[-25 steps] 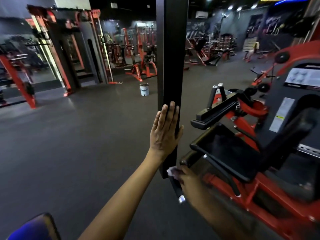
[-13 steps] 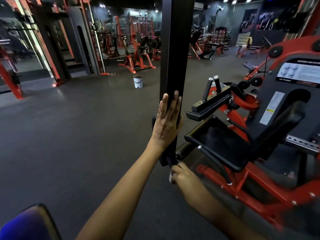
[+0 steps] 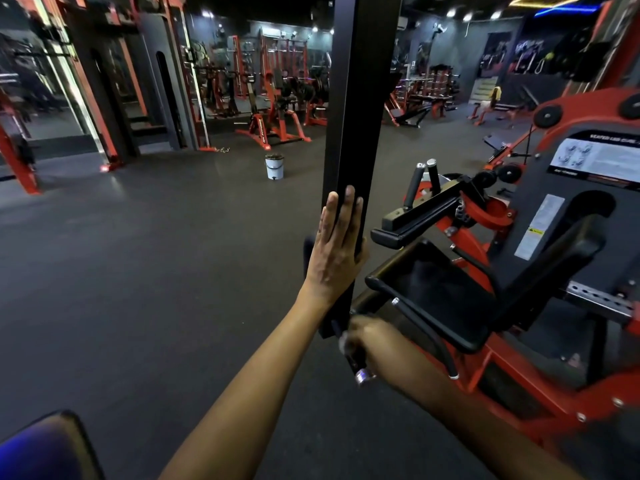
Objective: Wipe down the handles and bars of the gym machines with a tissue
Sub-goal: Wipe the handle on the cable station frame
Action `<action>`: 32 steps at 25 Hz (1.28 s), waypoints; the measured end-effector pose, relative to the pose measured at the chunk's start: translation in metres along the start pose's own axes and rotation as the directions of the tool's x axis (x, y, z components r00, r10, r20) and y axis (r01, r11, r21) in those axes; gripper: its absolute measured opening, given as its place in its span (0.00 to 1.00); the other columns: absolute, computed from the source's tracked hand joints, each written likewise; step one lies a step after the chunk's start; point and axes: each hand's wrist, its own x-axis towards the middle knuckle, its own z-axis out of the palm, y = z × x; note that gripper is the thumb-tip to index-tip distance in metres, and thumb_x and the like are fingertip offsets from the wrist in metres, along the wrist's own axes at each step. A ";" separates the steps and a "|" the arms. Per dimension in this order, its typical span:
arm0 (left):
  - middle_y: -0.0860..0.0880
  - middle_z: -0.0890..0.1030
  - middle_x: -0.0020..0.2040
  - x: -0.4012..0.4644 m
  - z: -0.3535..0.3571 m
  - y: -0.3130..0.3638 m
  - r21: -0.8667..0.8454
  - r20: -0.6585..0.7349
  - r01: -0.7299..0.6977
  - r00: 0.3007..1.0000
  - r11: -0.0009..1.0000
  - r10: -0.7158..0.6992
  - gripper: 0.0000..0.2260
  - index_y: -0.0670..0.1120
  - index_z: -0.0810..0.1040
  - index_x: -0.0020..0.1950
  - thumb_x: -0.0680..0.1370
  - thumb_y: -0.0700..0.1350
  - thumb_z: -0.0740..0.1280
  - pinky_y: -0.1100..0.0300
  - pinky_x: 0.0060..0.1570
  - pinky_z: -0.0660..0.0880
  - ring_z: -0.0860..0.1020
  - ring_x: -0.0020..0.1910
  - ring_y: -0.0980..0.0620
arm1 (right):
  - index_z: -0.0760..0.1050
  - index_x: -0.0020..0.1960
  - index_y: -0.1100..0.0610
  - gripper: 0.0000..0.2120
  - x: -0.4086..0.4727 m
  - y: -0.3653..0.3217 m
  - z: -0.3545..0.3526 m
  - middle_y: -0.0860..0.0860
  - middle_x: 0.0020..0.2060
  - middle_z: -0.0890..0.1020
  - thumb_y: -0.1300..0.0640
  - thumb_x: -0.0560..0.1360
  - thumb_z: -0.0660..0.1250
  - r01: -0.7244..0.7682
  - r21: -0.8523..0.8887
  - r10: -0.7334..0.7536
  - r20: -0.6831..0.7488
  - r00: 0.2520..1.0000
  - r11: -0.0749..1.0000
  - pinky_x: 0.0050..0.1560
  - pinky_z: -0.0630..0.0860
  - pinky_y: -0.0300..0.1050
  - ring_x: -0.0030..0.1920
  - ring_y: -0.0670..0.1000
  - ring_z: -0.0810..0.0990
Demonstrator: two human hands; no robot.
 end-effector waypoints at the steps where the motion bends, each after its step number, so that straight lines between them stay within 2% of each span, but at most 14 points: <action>1: 0.50 0.36 0.79 0.000 0.000 0.000 -0.014 -0.001 -0.004 1.000 1.000 0.004 0.42 0.45 0.39 0.79 0.75 0.38 0.66 0.50 0.76 0.49 0.39 0.78 0.46 | 0.77 0.45 0.65 0.07 0.009 -0.003 -0.003 0.60 0.40 0.80 0.70 0.74 0.61 -0.041 0.056 0.043 -0.035 0.998 0.998 0.41 0.73 0.42 0.40 0.55 0.79; 3: 0.51 0.36 0.78 -0.001 -0.002 0.000 -0.035 0.001 -0.016 1.000 0.999 0.016 0.41 0.46 0.39 0.79 0.76 0.38 0.65 0.51 0.76 0.48 0.38 0.77 0.46 | 0.78 0.52 0.68 0.10 0.022 -0.018 -0.004 0.64 0.50 0.78 0.71 0.73 0.61 -0.016 0.119 0.027 -0.098 0.995 0.993 0.55 0.69 0.48 0.53 0.59 0.75; 4: 0.51 0.36 0.78 -0.001 -0.002 -0.001 -0.042 0.003 -0.019 1.000 0.999 0.019 0.42 0.46 0.39 0.79 0.76 0.37 0.65 0.51 0.76 0.48 0.38 0.77 0.46 | 0.78 0.51 0.68 0.11 0.019 -0.018 0.002 0.65 0.51 0.78 0.72 0.71 0.63 0.044 0.114 -0.039 -0.042 0.998 0.993 0.58 0.67 0.50 0.55 0.58 0.72; 7: 0.51 0.36 0.78 -0.001 -0.001 -0.002 -0.049 -0.004 -0.002 1.000 0.999 0.002 0.42 0.46 0.38 0.79 0.76 0.38 0.65 0.51 0.76 0.48 0.39 0.78 0.47 | 0.82 0.40 0.60 0.13 -0.021 0.002 0.005 0.53 0.42 0.81 0.73 0.59 0.72 0.221 0.199 -0.223 -0.011 0.975 0.955 0.52 0.69 0.38 0.51 0.47 0.72; 9: 0.52 0.35 0.78 -0.001 0.000 -0.002 -0.075 -0.006 0.018 1.000 0.997 -0.018 0.42 0.47 0.38 0.79 0.76 0.37 0.65 0.52 0.76 0.48 0.39 0.78 0.47 | 0.82 0.39 0.55 0.19 -0.046 0.016 -0.004 0.46 0.41 0.82 0.77 0.61 0.67 0.159 0.371 -0.123 -0.119 0.985 0.915 0.49 0.72 0.34 0.48 0.43 0.78; 11: 0.52 0.35 0.78 -0.002 0.001 -0.001 -0.091 -0.015 0.040 0.999 0.995 -0.042 0.43 0.47 0.38 0.78 0.75 0.37 0.66 0.53 0.76 0.48 0.39 0.78 0.48 | 0.82 0.39 0.52 0.22 -0.037 0.031 -0.001 0.45 0.41 0.83 0.78 0.62 0.65 0.064 0.513 0.073 -0.242 0.967 0.856 0.48 0.76 0.39 0.45 0.46 0.82; 14: 0.52 0.34 0.78 -0.002 0.001 -0.001 -0.105 -0.008 0.049 0.999 0.993 -0.050 0.42 0.47 0.38 0.78 0.76 0.38 0.65 0.53 0.76 0.47 0.39 0.78 0.49 | 0.82 0.48 0.58 0.17 0.013 0.012 0.006 0.54 0.49 0.82 0.73 0.68 0.62 -0.092 0.477 0.233 -0.246 0.941 0.874 0.54 0.73 0.43 0.52 0.55 0.80; 17: 0.53 0.35 0.78 -0.002 0.001 -0.002 -0.120 -0.003 0.038 0.999 0.992 -0.039 0.41 0.47 0.37 0.78 0.77 0.39 0.64 0.54 0.76 0.47 0.39 0.78 0.49 | 0.80 0.54 0.64 0.17 -0.011 -0.005 0.016 0.60 0.54 0.78 0.74 0.68 0.62 0.019 0.284 0.018 -0.128 0.992 0.959 0.59 0.67 0.46 0.58 0.57 0.74; 20: 0.53 0.35 0.78 -0.003 0.001 0.000 -0.127 -0.022 0.041 0.999 0.991 -0.044 0.42 0.48 0.37 0.78 0.76 0.37 0.65 0.53 0.76 0.48 0.39 0.78 0.50 | 0.80 0.49 0.58 0.21 -0.060 -0.001 0.006 0.52 0.50 0.78 0.69 0.59 0.60 0.290 0.208 -0.257 -0.169 0.951 0.934 0.54 0.71 0.40 0.55 0.46 0.73; 22: 0.53 0.35 0.78 -0.003 0.001 0.001 -0.128 -0.025 0.040 0.999 0.991 -0.043 0.42 0.48 0.38 0.78 0.76 0.37 0.65 0.52 0.76 0.49 0.39 0.78 0.50 | 0.80 0.47 0.57 0.16 -0.037 0.002 -0.001 0.52 0.48 0.80 0.66 0.62 0.63 0.311 0.230 -0.264 -0.212 0.941 0.922 0.52 0.70 0.38 0.52 0.46 0.72; 25: 0.53 0.35 0.78 -0.002 0.000 -0.002 -0.131 -0.028 0.021 0.999 0.991 -0.025 0.41 0.48 0.37 0.78 0.77 0.37 0.64 0.52 0.76 0.49 0.39 0.78 0.50 | 0.78 0.48 0.50 0.15 0.026 -0.008 0.013 0.57 0.46 0.79 0.66 0.67 0.68 0.093 0.223 -0.061 -0.146 0.987 0.970 0.53 0.72 0.50 0.52 0.51 0.69; 27: 0.53 0.36 0.78 -0.002 0.000 -0.002 -0.128 -0.032 0.011 0.999 0.992 -0.015 0.41 0.47 0.38 0.79 0.77 0.38 0.64 0.51 0.76 0.50 0.40 0.78 0.50 | 0.76 0.45 0.49 0.12 0.017 -0.005 0.026 0.53 0.43 0.79 0.64 0.67 0.68 0.189 0.101 -0.177 -0.116 0.977 0.977 0.47 0.76 0.53 0.52 0.51 0.71; 30: 0.54 0.36 0.78 -0.003 0.001 -0.002 -0.146 -0.039 0.021 0.999 0.989 -0.027 0.41 0.48 0.38 0.79 0.77 0.37 0.65 0.51 0.76 0.51 0.40 0.78 0.50 | 0.80 0.50 0.54 0.14 -0.049 0.016 0.018 0.46 0.50 0.81 0.68 0.69 0.66 0.316 0.272 -0.285 -0.149 0.947 0.909 0.56 0.72 0.40 0.56 0.45 0.74; 32: 0.54 0.36 0.78 -0.002 0.001 -0.002 -0.156 -0.043 0.019 0.999 0.988 -0.026 0.41 0.48 0.38 0.79 0.77 0.37 0.65 0.51 0.76 0.52 0.40 0.78 0.50 | 0.80 0.52 0.54 0.16 -0.067 0.027 0.016 0.42 0.54 0.80 0.70 0.69 0.68 0.227 0.412 -0.121 -0.269 0.956 0.882 0.58 0.70 0.37 0.56 0.46 0.77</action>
